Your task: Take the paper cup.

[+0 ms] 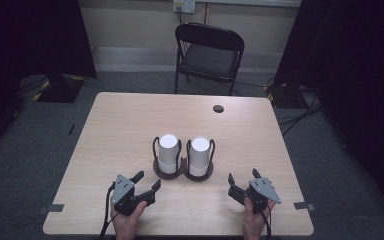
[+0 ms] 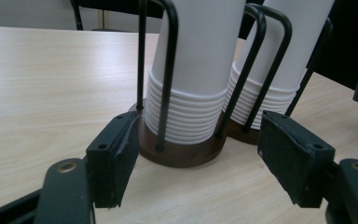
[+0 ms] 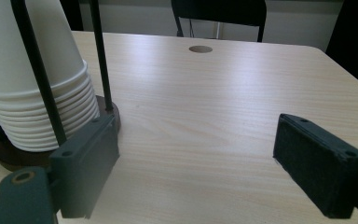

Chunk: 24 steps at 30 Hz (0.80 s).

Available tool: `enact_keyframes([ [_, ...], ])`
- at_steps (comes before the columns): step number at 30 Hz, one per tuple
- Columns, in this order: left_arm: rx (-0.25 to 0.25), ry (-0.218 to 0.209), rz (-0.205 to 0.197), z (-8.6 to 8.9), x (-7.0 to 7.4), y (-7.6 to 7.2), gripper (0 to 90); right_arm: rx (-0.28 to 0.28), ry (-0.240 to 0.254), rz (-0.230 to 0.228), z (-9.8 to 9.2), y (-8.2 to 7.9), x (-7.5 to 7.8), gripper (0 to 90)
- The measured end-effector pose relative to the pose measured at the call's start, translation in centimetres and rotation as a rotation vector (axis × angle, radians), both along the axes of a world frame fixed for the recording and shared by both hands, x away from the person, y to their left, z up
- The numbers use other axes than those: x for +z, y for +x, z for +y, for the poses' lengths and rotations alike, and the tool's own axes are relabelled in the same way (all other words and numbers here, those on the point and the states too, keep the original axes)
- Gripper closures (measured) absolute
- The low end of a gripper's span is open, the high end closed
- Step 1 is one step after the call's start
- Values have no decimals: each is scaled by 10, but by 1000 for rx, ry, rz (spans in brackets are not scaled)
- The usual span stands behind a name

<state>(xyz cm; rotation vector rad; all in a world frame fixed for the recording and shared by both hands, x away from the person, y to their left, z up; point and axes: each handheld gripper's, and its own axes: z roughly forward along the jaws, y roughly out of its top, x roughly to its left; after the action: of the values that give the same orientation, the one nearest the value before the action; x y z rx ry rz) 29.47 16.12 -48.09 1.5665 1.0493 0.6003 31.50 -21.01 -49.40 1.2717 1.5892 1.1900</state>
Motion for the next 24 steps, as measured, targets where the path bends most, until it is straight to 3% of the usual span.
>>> enact_keyframes([
  [6,-44,0,-7,-15,6,4,304,-4,16,-8,-2,-1,0,136],
  [17,-123,18,-73,-39,26,8,290,0,15,1,-1,0,0,136],
  [21,-174,-23,-65,-46,32,10,278,3,21,-13,-2,-1,0,136],
  [24,-189,-18,-75,-51,36,12,293,2,28,-19,-3,-2,0,136],
])
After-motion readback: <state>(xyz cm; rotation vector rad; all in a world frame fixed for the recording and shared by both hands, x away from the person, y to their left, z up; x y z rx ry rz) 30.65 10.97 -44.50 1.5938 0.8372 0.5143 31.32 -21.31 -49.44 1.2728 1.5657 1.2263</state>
